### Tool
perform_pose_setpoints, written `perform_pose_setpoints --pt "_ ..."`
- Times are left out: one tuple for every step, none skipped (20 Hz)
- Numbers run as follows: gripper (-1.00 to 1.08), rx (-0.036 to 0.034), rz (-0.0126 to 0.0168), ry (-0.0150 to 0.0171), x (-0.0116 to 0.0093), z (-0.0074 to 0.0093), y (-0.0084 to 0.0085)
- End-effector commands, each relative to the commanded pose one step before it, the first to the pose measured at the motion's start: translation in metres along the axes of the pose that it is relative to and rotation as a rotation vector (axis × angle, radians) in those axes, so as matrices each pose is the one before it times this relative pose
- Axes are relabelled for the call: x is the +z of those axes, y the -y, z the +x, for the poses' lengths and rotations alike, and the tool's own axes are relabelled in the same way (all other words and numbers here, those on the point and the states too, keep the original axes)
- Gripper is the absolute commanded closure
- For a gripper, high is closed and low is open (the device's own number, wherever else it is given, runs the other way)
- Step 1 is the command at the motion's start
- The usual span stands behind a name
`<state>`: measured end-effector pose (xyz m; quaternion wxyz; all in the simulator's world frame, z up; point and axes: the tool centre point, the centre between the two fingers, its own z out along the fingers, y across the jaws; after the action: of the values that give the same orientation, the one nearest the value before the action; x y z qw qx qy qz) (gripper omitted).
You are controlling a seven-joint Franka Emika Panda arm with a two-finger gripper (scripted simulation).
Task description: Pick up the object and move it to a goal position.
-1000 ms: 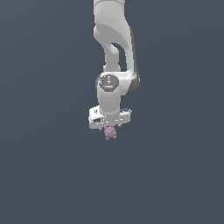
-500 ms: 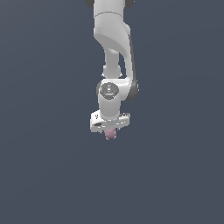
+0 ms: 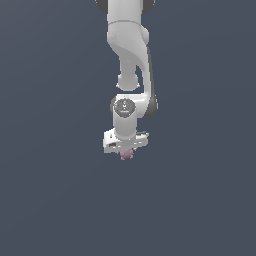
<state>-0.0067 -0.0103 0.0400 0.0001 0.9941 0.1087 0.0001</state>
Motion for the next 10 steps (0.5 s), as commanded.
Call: perform_pose_setpoints --pt "1.08 -0.00029 0.00020 0.00044 0.00080 -0.00004 0.00015" --pt "1.08 0.00000 0.00000 0.00000 0.00000 0.00000 0.00000" --pt "1.08 0.00000 0.00000 0.00000 0.00000 0.00000 0.00000" --pt "1.08 0.00000 0.00000 0.00000 0.00000 0.00000 0.00000" --pt "1.08 0.00000 0.00000 0.00000 0.00000 0.00000 0.00000" --pt "1.08 0.00000 0.00000 0.00000 0.00000 0.00000 0.00000" --pt "1.08 0.00064 -0.00061 -0.00081 -0.00088 0.00006 -0.00046" --pt "1.08 0.00000 0.00000 0.00000 -0.00035 0.00014 0.00029" --pt "1.08 0.00000 0.00000 0.00000 -0.00104 0.00041 0.00087" --pt "1.08 0.00000 0.00000 0.00000 -0.00173 0.00069 0.00144"
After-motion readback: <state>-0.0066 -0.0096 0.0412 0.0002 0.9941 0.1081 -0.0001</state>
